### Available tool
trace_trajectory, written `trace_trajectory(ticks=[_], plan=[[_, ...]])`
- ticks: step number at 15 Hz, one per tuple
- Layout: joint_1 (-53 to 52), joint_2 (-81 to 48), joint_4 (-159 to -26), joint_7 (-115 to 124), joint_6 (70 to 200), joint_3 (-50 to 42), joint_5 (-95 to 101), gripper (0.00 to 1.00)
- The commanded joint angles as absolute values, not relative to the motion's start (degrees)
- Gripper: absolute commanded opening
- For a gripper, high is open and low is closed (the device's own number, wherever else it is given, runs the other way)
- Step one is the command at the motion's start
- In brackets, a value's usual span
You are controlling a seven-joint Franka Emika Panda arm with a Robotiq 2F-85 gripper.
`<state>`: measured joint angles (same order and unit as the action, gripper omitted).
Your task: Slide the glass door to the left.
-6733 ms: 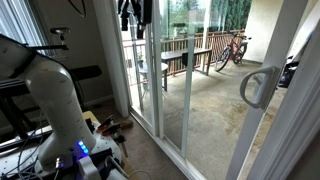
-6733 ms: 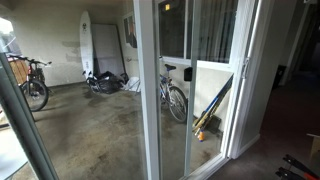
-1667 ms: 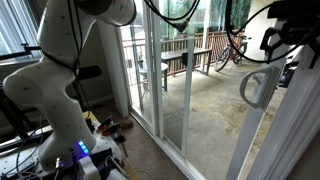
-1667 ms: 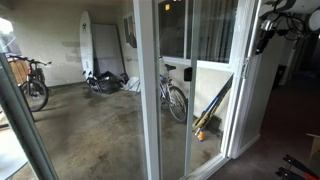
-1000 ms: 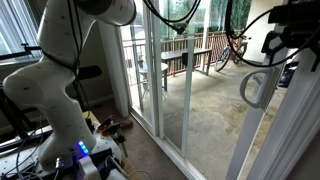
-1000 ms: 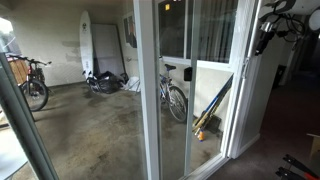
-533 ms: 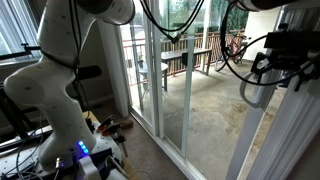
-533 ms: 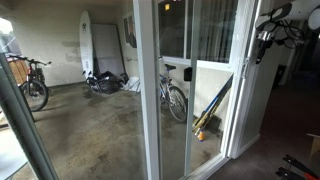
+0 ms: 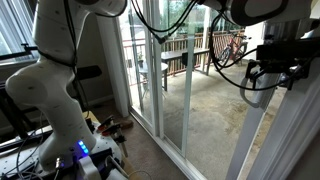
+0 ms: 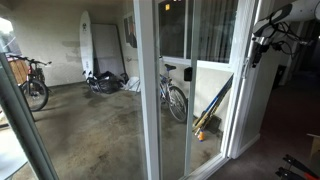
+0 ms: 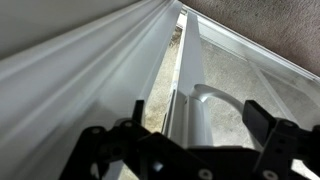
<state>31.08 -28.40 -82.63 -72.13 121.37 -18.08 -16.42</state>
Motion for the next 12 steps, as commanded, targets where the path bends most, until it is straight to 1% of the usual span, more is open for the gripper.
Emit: trace_trajectory(ticks=[1, 3, 6, 12], plan=[[31.39, -20.49, -93.86, -78.08, 125.50, -16.96, -18.53, 1.00], [33.46, -17.72, -96.85, -77.88, 125.91, -15.20, -19.81, 1.00], [34.70, -15.15, -98.73, -78.63, 126.83, -14.85, -24.23, 1.00], [33.32, -17.63, -93.97, -75.08, 125.03, -14.46, -25.94, 1.00]])
